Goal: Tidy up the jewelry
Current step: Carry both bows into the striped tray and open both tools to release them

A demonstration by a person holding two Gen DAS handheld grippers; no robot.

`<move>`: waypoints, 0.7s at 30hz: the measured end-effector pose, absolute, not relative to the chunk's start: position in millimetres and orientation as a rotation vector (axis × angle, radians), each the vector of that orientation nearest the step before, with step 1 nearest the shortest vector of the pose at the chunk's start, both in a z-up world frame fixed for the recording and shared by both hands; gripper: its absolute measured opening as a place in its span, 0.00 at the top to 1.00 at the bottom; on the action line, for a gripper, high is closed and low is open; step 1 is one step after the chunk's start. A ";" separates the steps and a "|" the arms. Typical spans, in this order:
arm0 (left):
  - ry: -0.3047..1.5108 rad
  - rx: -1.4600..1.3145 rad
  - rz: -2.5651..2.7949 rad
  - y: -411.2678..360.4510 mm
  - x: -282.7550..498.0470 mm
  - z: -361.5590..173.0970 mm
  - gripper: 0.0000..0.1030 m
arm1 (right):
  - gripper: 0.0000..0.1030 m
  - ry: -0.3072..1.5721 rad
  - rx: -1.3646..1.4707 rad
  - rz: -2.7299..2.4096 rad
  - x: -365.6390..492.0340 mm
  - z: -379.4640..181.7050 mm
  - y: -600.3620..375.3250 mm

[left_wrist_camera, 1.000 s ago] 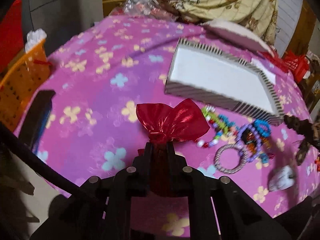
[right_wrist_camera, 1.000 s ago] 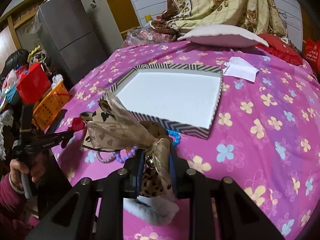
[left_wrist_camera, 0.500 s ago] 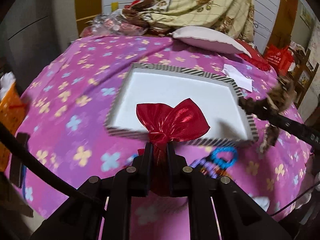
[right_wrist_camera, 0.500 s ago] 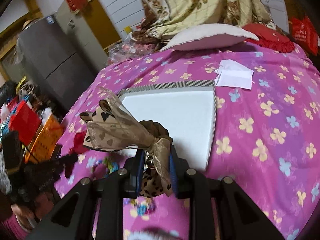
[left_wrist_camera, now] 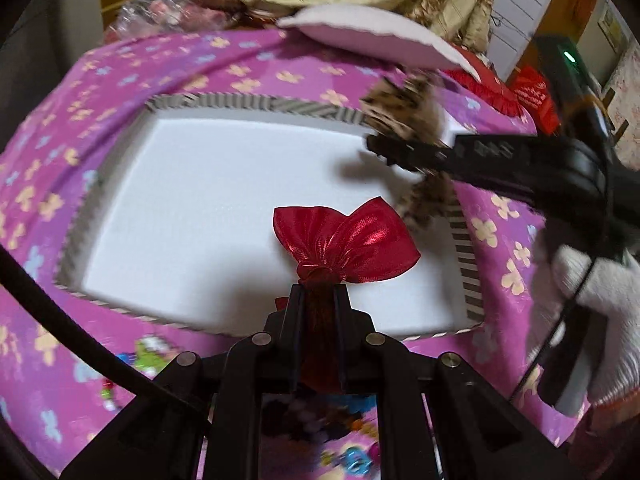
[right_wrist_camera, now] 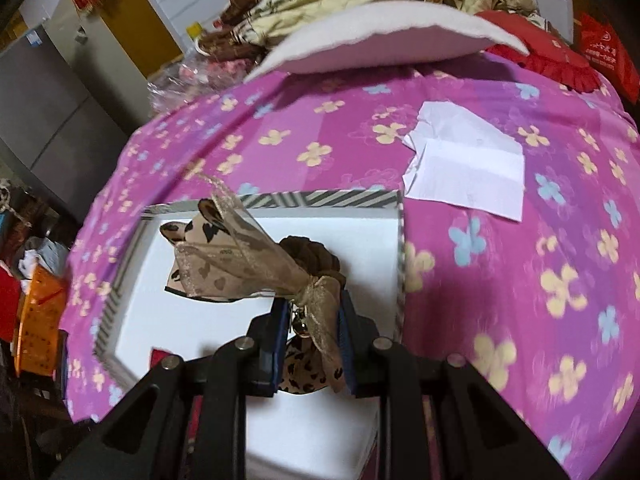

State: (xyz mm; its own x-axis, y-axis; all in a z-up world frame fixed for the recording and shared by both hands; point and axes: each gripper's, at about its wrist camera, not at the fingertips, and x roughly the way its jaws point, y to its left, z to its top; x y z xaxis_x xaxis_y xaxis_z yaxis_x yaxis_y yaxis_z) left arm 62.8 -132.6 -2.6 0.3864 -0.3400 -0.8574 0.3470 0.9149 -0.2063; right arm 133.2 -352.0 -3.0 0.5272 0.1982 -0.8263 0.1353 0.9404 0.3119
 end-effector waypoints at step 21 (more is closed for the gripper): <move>1.098 -0.032 -0.552 -164.6 54.3 -9.8 0.56 | 0.50 0.943 0.422 0.089 91.3 21.6 -377.3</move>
